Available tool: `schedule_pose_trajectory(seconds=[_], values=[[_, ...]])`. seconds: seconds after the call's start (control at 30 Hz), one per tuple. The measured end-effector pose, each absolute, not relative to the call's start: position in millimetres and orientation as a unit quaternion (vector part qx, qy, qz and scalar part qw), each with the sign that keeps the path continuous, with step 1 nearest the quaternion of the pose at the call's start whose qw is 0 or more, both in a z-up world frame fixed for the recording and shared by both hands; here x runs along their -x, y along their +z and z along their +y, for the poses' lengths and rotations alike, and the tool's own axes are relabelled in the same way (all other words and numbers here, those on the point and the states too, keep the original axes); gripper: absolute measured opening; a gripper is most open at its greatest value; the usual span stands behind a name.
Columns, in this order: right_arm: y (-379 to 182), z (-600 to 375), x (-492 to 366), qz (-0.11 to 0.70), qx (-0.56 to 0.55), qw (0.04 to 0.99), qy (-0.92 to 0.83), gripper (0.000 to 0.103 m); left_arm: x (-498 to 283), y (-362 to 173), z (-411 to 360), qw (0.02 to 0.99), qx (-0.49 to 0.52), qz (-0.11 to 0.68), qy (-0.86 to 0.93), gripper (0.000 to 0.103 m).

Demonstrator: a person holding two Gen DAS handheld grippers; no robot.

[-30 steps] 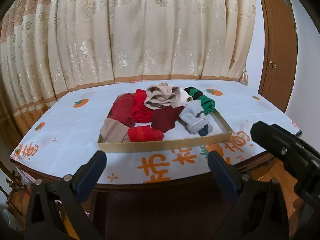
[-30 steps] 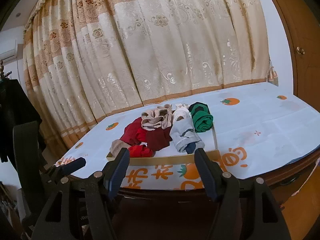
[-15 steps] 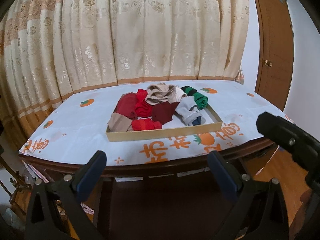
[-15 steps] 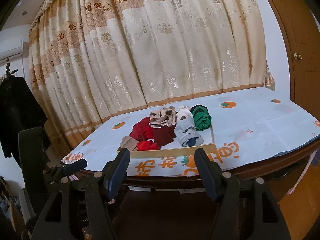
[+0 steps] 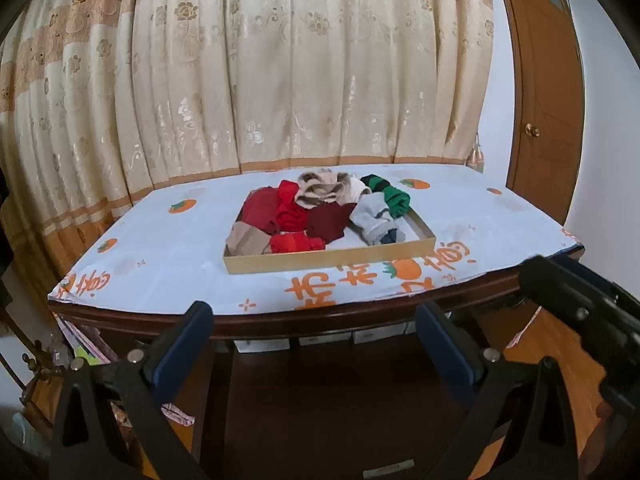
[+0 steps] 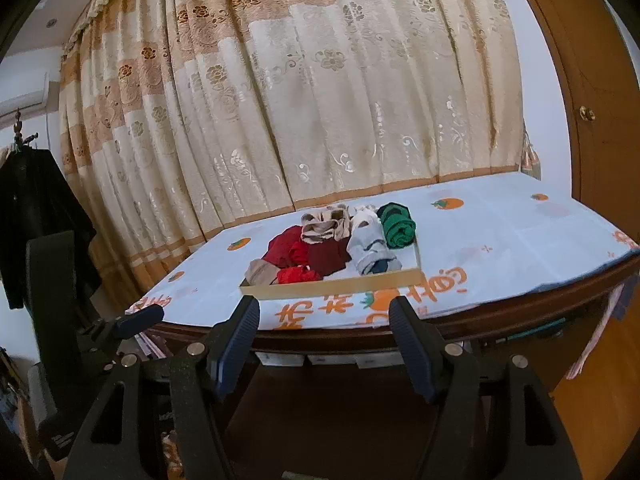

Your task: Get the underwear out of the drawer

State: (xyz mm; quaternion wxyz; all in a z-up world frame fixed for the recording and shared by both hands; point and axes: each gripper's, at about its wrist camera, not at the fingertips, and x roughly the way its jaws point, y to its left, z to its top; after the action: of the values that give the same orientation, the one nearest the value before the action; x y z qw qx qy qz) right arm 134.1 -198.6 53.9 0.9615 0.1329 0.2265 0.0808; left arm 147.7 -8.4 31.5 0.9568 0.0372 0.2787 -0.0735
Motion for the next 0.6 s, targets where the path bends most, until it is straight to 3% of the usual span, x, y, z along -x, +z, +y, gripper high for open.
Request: schedule_pose_trajectory(seconds=[0.6], values=[[53.6, -184.4, -93.2, 0.216, -0.127, 0.965, 0.082, 0.07, -109.0, 32.4, 7.4, 0.962, -0.04, 0.265, -0.056, 0.103]])
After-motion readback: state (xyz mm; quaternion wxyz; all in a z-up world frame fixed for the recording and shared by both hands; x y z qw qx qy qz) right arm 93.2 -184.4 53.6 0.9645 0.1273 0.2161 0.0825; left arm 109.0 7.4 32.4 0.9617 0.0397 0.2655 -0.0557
